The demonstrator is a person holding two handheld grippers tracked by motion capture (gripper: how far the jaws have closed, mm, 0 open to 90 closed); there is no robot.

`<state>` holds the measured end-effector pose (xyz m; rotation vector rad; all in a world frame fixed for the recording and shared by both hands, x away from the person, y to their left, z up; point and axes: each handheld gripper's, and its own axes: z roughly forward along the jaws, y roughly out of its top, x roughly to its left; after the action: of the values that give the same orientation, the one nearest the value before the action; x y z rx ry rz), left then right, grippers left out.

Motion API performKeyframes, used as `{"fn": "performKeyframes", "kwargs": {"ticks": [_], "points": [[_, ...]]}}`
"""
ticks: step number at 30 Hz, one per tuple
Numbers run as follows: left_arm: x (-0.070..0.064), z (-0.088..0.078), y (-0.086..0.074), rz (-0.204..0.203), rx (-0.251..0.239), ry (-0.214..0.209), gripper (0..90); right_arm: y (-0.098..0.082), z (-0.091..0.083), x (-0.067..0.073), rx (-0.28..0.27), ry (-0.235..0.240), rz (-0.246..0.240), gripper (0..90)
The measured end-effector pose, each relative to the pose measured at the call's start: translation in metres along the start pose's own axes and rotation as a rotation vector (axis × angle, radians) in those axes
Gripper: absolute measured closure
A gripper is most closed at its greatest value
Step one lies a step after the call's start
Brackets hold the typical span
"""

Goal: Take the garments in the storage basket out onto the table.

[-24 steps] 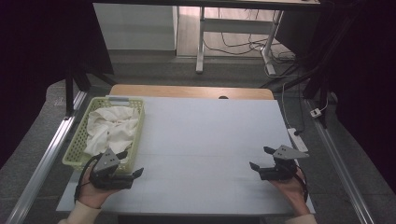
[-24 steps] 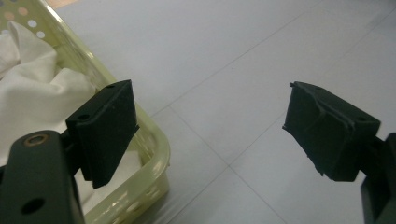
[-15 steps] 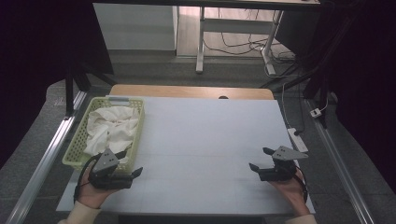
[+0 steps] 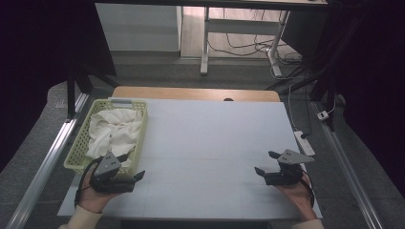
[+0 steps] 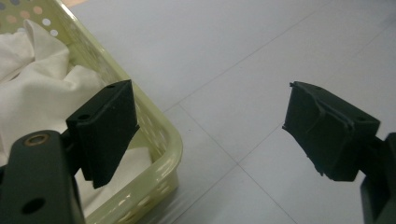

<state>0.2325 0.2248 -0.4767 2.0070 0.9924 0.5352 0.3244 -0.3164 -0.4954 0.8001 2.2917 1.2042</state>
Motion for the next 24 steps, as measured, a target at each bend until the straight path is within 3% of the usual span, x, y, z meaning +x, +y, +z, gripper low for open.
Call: {"fn": "performKeyframes", "kwargs": {"ticks": [12, 18, 24], "points": [[0.005, 0.000, 0.002, -0.009, -0.004, 0.016, 17.5, 0.000, 0.000, 0.000, 0.001, -0.004, 0.003, 16.0], [0.011, -0.004, 0.010, -0.021, -0.014, 0.008, 17.6, 0.000, 0.000, 0.000, -0.002, -0.003, 0.004, 16.0], [0.019, -0.009, 0.023, -0.029, -0.041, 0.028, 17.7, 0.000, 0.001, 0.002, 0.007, 0.003, -0.003, 16.0]]}}
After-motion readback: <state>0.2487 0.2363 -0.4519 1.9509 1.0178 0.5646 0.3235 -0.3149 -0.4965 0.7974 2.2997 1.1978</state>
